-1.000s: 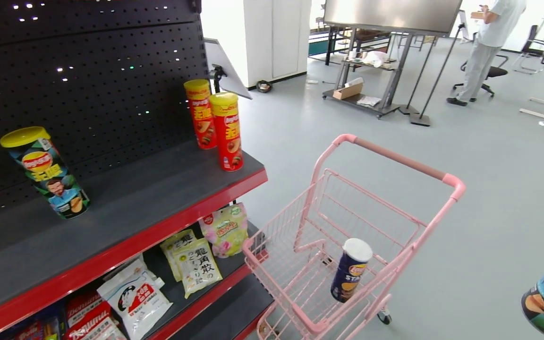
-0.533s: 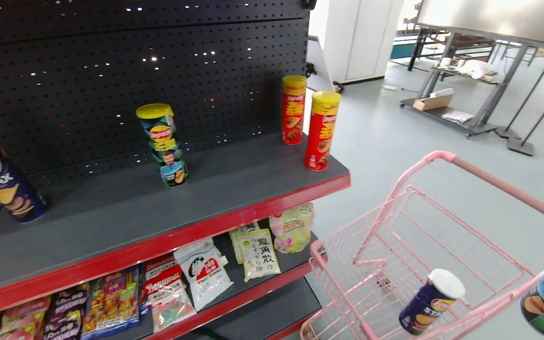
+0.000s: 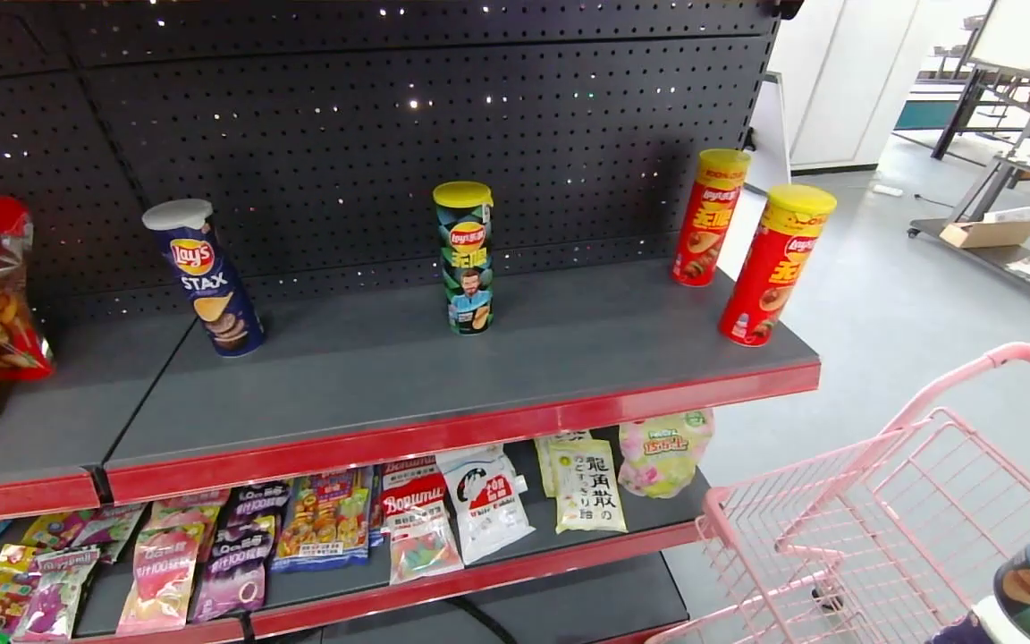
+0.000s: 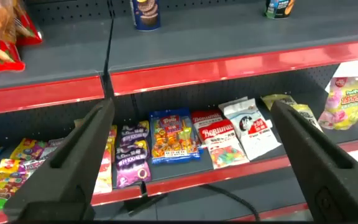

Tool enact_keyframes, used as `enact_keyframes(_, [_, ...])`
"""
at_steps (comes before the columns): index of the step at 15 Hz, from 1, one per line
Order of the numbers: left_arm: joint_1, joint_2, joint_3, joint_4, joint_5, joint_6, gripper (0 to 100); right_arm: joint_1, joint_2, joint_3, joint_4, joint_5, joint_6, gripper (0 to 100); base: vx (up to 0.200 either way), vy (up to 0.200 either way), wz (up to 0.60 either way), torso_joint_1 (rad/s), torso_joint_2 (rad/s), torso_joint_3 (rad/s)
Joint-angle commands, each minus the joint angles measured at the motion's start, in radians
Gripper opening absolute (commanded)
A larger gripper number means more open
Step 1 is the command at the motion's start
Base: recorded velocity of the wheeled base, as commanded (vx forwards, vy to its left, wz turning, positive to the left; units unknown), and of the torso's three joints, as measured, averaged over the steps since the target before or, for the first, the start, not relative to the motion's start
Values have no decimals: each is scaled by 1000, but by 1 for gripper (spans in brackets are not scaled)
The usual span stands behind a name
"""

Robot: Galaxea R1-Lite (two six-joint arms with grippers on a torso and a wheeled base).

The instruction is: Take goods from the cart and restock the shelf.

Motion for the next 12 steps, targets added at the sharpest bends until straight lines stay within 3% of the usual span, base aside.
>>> enact_keyframes(1, [0, 1, 0, 0, 1, 0, 100, 11, -71, 31, -17, 17, -2, 0, 0, 0, 0, 0, 0, 0])
enact_keyframes(4, [0, 1, 0, 0, 1, 0, 100, 23, -220, 142, -95, 123, -53, 0, 0, 0, 0, 0, 0, 0])
enact_keyframes(5, [0, 1, 0, 0, 1, 0, 100, 23, -248, 160, -98, 143, -59, 0, 200, 0, 0, -2, 2, -7])
enact_keyframes(10, [0, 1, 0, 0, 1, 0, 100, 23, -251, 165, -100, 143, -59, 0, 200, 0, 0, -4, -2, 0])
enact_keyframes(12, [0, 1, 0, 0, 1, 0, 100, 21, -249, 166, -100, 143, -59, 0, 0, 0, 0, 0, 0, 0])
